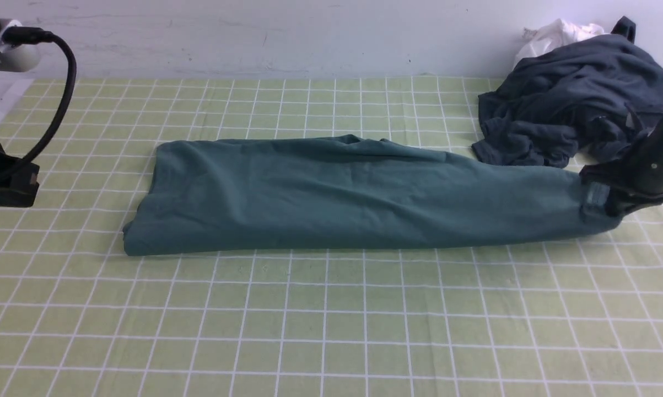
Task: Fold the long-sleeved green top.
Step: Use the right arm to clamp the right edge of the fabric, then use the right arm to drag the right edge of the fabric to the left and folds it over the left edge
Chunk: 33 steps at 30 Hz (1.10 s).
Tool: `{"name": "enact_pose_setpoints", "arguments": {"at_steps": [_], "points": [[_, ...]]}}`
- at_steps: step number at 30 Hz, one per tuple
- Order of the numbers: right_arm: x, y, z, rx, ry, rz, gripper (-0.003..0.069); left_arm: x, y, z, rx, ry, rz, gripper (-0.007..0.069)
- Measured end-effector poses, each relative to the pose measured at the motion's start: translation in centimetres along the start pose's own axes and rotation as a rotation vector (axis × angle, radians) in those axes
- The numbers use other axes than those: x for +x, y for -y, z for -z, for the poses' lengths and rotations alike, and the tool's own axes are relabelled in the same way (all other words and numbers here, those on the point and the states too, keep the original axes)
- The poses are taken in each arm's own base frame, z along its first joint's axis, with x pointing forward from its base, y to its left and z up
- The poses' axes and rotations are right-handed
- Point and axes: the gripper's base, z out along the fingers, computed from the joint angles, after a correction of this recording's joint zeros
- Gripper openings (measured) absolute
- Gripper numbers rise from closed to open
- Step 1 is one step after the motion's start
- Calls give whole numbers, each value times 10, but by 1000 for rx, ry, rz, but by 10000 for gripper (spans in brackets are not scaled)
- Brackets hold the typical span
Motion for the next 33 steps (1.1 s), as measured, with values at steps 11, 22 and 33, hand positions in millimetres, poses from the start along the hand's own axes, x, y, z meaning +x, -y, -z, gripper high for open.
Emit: {"name": "enact_pose_setpoints", "arguments": {"at_steps": [11,22,33], "points": [[-33,13,156,178,238,-23,7,3,0,-7,12,8,22,-4],[-32,-221,159,-562,451,358,7,2,1,-7,18,24,30,-4],[10,-363,72,-684,477,487,111,4,1,-10,31,26,46,-4]]}}
